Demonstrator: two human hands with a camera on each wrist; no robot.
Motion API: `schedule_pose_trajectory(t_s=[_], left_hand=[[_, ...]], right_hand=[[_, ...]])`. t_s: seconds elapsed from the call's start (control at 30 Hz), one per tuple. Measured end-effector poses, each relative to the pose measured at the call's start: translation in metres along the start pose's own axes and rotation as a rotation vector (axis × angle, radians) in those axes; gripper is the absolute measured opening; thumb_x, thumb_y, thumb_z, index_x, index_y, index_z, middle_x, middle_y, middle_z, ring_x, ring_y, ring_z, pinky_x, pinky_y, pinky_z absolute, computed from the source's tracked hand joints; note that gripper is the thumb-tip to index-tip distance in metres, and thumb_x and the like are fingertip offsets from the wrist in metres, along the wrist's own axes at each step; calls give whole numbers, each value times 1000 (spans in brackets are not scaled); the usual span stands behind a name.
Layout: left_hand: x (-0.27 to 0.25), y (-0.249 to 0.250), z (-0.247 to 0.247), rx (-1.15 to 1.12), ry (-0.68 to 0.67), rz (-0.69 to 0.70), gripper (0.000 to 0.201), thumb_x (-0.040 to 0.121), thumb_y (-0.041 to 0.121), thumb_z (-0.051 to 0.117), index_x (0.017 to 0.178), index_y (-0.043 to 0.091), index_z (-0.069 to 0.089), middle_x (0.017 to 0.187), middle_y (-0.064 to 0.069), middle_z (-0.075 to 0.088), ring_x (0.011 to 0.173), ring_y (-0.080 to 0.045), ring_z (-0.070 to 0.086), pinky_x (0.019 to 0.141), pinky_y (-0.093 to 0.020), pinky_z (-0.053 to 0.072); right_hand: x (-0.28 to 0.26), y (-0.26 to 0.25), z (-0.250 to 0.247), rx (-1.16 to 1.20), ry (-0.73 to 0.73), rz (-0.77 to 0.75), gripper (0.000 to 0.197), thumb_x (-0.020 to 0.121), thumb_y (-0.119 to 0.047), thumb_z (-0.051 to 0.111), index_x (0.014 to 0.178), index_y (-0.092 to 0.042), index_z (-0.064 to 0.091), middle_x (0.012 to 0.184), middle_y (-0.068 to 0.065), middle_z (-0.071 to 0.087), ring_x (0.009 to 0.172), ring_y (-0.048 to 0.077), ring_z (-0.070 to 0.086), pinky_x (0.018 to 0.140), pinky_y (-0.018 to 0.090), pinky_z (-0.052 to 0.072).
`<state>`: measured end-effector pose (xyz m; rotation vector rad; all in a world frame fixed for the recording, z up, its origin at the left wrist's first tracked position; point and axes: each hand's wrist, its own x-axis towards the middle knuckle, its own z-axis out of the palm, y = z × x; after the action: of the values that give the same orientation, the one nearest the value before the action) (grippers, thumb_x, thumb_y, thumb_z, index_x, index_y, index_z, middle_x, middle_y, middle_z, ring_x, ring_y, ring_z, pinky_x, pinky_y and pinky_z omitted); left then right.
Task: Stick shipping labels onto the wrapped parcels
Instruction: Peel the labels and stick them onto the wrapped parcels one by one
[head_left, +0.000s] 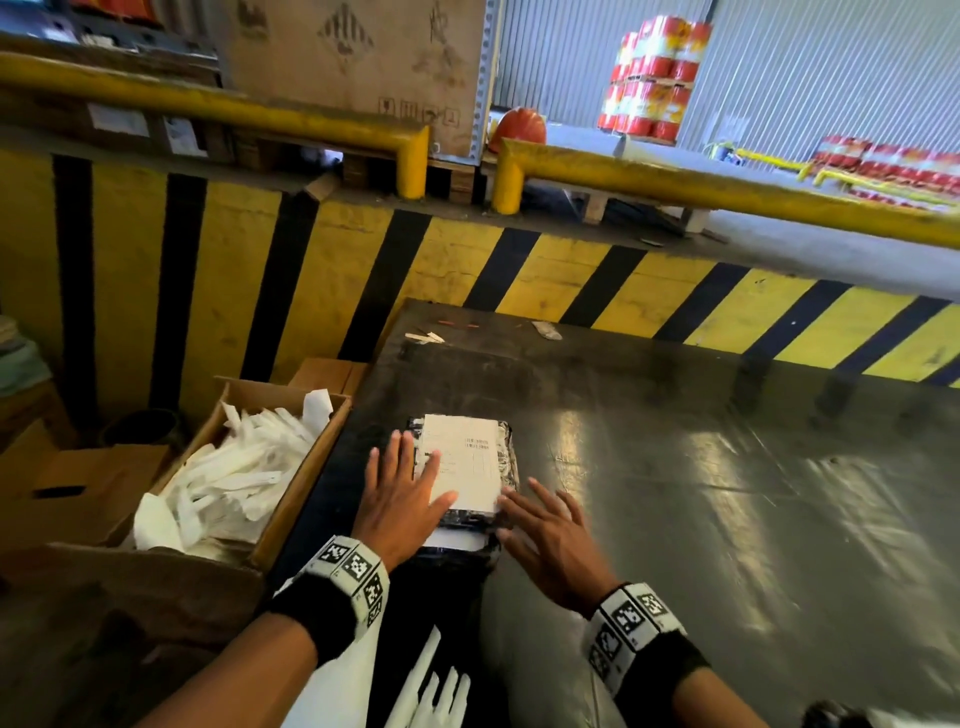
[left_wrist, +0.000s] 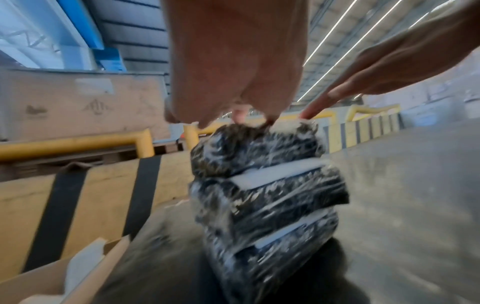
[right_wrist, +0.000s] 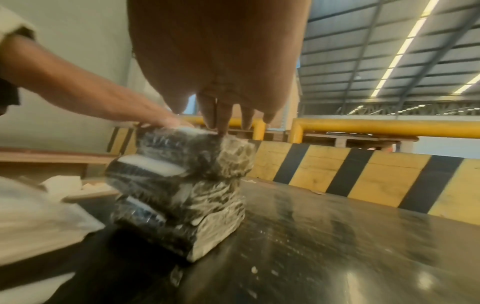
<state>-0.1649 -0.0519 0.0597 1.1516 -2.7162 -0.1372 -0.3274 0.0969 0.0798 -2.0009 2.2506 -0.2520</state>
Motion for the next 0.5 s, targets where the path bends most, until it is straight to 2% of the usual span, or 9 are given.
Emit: schedule_pose_trajectory(t_s=[0.07, 0.1, 0.13, 0.2, 0.23, 0.3, 0.33, 0.43, 0.5], left_hand=[[-5, 9, -3, 77, 12, 222, 50, 91, 40, 34, 135, 21, 48, 147, -10, 41, 140, -32, 28, 108, -56, 31], [-7, 14, -3, 94, 3, 328, 47, 89, 35, 38, 132, 20, 50, 144, -5, 46, 138, -31, 33, 104, -57, 38], [-12, 18, -4, 86, -59, 380, 48, 90, 29, 37, 137, 18, 44, 147, -2, 41, 141, -31, 28, 107, -57, 33], [-24, 15, -6, 80, -81, 365, 53, 93, 27, 27, 145, 16, 29, 155, 0, 26, 145, -31, 13, 113, -55, 12], [-28, 6, -5, 80, -73, 351, 53, 92, 28, 27, 144, 17, 32, 154, 1, 30, 143, -32, 19, 111, -55, 15], [-38, -9, -7, 158, -104, 305, 51, 90, 34, 31, 137, 21, 45, 145, 5, 45, 135, -30, 39, 103, -54, 33], [-41, -18, -5, 168, -104, 283, 51, 90, 35, 32, 137, 22, 45, 145, 7, 44, 135, -28, 39, 103, -53, 33], [-45, -37, -6, 39, -83, 306, 57, 91, 38, 22, 146, 24, 30, 154, 11, 24, 145, -23, 13, 113, -49, 5], [-43, -43, -11, -62, -13, 299, 61, 86, 41, 19, 141, 25, 41, 151, 13, 32, 144, -19, 17, 116, -43, 4]], right_hand=[[11, -2, -12, 0, 38, 22, 71, 89, -63, 10, 144, -23, 31, 154, -6, 28, 146, 18, 11, 114, 37, 8], [17, -5, -13, -19, 12, 33, 60, 93, -51, 21, 146, -22, 27, 156, -4, 24, 146, 19, 12, 114, 38, 11], [25, -10, -13, -33, -23, 37, 55, 96, -40, 30, 147, -22, 23, 157, -2, 20, 146, 20, 11, 114, 38, 11], [36, -20, -8, -38, -70, 59, 57, 96, -28, 39, 149, -22, 18, 158, 0, 14, 146, 20, 11, 115, 42, 11], [39, -23, -4, -31, -75, 78, 58, 96, -27, 40, 149, -22, 16, 158, -1, 13, 146, 20, 11, 115, 43, 10], [40, -24, 2, -22, -64, 105, 58, 95, -28, 39, 149, -25, 16, 159, -4, 12, 145, 17, 10, 115, 44, 8], [39, -22, 4, -20, -60, 115, 58, 95, -29, 39, 148, -26, 17, 158, -5, 12, 145, 16, 10, 115, 44, 7], [40, -20, 7, -9, -51, 130, 58, 94, -30, 41, 148, -29, 19, 158, -7, 13, 145, 15, 11, 115, 45, 7], [41, -20, 6, 6, -55, 135, 57, 94, -29, 41, 148, -29, 20, 158, -7, 13, 145, 15, 10, 115, 46, 6]])
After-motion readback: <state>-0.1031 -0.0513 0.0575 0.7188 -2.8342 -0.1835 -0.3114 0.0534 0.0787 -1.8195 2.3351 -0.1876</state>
